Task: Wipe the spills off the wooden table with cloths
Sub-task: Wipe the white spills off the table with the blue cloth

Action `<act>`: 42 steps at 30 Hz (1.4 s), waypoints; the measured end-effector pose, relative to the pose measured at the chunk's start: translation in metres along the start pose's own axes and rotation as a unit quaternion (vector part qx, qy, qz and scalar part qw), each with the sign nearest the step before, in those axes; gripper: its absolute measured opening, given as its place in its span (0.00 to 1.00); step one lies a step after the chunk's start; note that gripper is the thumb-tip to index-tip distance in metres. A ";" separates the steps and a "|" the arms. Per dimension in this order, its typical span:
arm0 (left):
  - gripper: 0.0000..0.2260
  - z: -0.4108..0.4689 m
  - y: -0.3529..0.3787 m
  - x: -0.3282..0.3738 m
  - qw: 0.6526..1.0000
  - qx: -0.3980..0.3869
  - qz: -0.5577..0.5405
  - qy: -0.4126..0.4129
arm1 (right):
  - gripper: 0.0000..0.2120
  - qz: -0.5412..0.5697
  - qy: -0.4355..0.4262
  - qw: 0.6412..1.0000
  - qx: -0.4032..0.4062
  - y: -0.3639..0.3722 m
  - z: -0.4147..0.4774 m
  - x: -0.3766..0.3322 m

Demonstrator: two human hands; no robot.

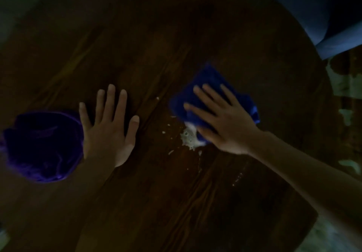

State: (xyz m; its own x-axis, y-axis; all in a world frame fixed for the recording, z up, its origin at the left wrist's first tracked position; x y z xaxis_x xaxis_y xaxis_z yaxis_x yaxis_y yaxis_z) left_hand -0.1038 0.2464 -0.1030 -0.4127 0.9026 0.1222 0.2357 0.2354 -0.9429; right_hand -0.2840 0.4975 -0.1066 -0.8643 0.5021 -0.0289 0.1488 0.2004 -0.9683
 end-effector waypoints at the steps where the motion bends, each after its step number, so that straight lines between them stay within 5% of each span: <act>1: 0.40 0.000 0.000 0.000 1.000 0.002 -0.001 -0.001 | 0.31 -0.014 -0.054 0.998 -0.014 0.003 -0.011 0.000; 3: 0.40 0.001 -0.001 0.001 1.000 0.005 -0.003 -0.004 | 0.30 -0.021 -0.080 0.996 -0.009 0.003 -0.016 0.023; 5: 0.38 0.001 -0.001 0.000 1.000 0.009 -0.008 -0.004 | 0.29 0.008 0.040 0.999 0.023 -0.001 0.008 0.056; 8: 0.34 0.001 0.000 -0.002 0.999 0.024 -0.026 0.002 | 0.30 0.080 0.274 0.956 0.066 -0.019 0.069 0.080; 10: 0.33 0.001 0.001 -0.006 0.999 0.033 -0.041 0.006 | 0.30 0.099 0.328 0.938 0.055 -0.030 0.109 0.070; 13: 0.32 0.001 0.002 -0.009 0.997 0.046 -0.062 0.005 | 0.30 0.069 0.212 0.974 0.051 -0.041 0.143 0.036; 16: 0.32 -0.001 0.004 -0.009 0.994 0.067 -0.081 0.005 | 0.30 -0.002 -0.067 0.997 0.027 -0.037 0.116 -0.011; 20: 0.35 -0.003 0.003 -0.008 0.994 0.077 -0.083 -0.003 | 0.29 -0.059 -0.390 0.917 -0.062 -0.023 0.049 -0.040; 22: 0.36 -0.003 0.002 -0.009 0.995 0.068 -0.079 -0.002 | 0.28 -0.068 -0.391 0.916 -0.060 -0.028 0.068 -0.016; 25: 0.34 -0.002 0.002 -0.009 0.994 0.083 -0.067 0.002 | 0.28 -0.017 -0.134 0.991 0.022 -0.044 0.130 0.018; 27: 0.33 -0.003 0.002 -0.008 0.995 0.083 -0.063 -0.001 | 0.29 0.034 0.043 0.997 0.052 -0.048 0.153 0.017; 29: 0.34 -0.002 0.001 -0.008 0.995 0.076 -0.057 -0.003 | 0.30 0.046 0.088 0.993 0.060 -0.042 0.148 -0.005; 32: 0.35 -0.004 -0.003 -0.006 0.996 0.060 -0.058 -0.009 | 0.31 0.027 -0.122 0.992 0.014 -0.024 0.077 -0.054; 34: 0.36 -0.004 -0.004 -0.005 0.997 0.056 -0.058 -0.015 | 0.32 0.012 -0.306 0.950 -0.060 -0.013 0.019 -0.074; 36: 0.37 -0.004 -0.002 0.001 0.997 0.048 -0.053 -0.011 | 0.31 0.001 -0.386 0.919 -0.080 -0.011 0.007 -0.047; 38: 0.37 -0.004 -0.005 -0.006 0.997 0.053 -0.047 -0.020 | 0.28 -0.011 -0.282 0.959 -0.035 -0.018 0.043 -0.001; 40: 0.36 -0.003 -0.005 -0.008 0.997 0.058 -0.041 -0.015 | 0.29 0.023 -0.029 0.999 0.012 -0.030 0.068 0.055; 42: 0.36 -0.002 -0.004 -0.005 0.998 0.055 -0.037 -0.010 | 0.31 0.085 0.218 0.972 0.038 -0.031 0.066 0.091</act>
State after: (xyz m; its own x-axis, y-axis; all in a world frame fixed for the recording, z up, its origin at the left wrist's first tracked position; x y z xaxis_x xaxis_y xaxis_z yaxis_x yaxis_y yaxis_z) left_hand -0.1004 0.2414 -0.0991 -0.4425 0.8770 0.1874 0.1067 0.2590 -0.9600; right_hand -0.3993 0.4819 -0.0956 -0.5430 0.8341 -0.0977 0.2217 0.0302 -0.9747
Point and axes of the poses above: each hand's wrist, its own z-axis towards the middle knuckle, its own y-axis out of the palm, x = y × z, the point moved 2 cm from there along z, towards the middle knuckle, and after that the axes turned 10 degrees about y, right-handed, at the moved point
